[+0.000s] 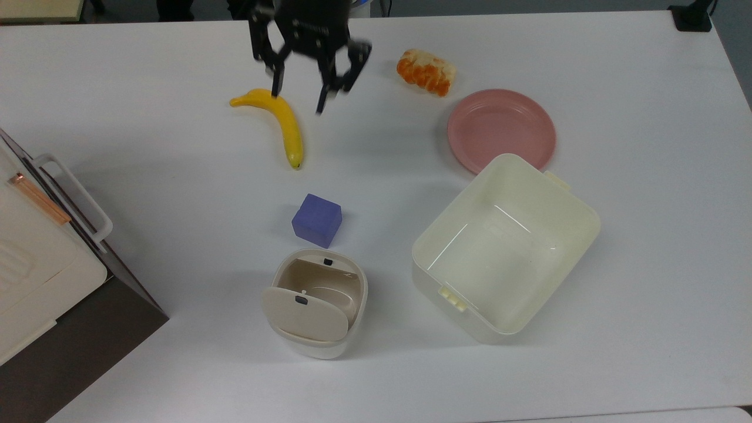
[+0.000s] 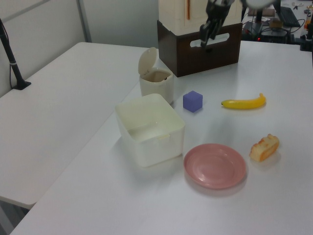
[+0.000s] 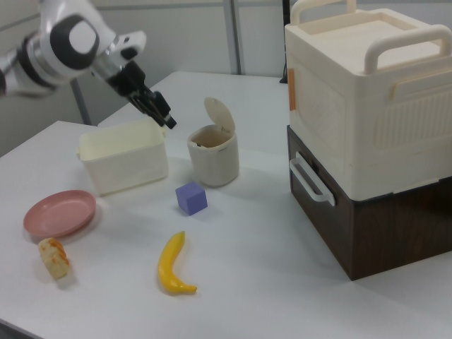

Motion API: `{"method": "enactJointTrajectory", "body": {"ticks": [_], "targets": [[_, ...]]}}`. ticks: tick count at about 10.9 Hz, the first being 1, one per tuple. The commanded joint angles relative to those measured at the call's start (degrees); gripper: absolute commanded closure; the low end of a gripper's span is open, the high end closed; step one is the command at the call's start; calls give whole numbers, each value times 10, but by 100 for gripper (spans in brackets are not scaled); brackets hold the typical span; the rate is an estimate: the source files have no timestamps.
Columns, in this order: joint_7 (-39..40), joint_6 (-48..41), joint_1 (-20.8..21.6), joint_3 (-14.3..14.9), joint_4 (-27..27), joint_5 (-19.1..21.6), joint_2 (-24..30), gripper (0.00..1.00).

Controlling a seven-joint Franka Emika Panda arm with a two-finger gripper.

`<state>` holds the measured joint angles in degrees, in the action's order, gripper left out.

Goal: Close the trash can
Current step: 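Move the gripper down toward the raised lid of the white trash can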

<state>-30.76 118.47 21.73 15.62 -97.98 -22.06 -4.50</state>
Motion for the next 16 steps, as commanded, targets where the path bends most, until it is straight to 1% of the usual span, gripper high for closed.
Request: {"method": "enactJointTrajectory", "body": {"ticks": [1, 2, 3, 4, 5, 6, 9, 12, 13, 14, 16], "targets": [[-339, 95, 13, -18, -24, -222, -57, 100], [-365, 123, 12, -18, -20, -235, -68, 100], [-387, 147, 11, -15, 12, -236, -95, 100], [-417, 153, 7, -9, 56, -233, -131, 100], [-458, 158, 3, 2, 117, -232, -176, 100], [-476, 163, -8, 6, 166, -226, -210, 100], [-503, 165, -27, 8, 282, -213, -273, 100], [-518, 170, -35, 8, 335, -210, -299, 100], [-518, 170, -42, 8, 364, -210, -329, 100], [-519, 170, -51, 8, 377, -208, -356, 100], [-525, 170, -57, 9, 379, -208, -380, 100]]}}
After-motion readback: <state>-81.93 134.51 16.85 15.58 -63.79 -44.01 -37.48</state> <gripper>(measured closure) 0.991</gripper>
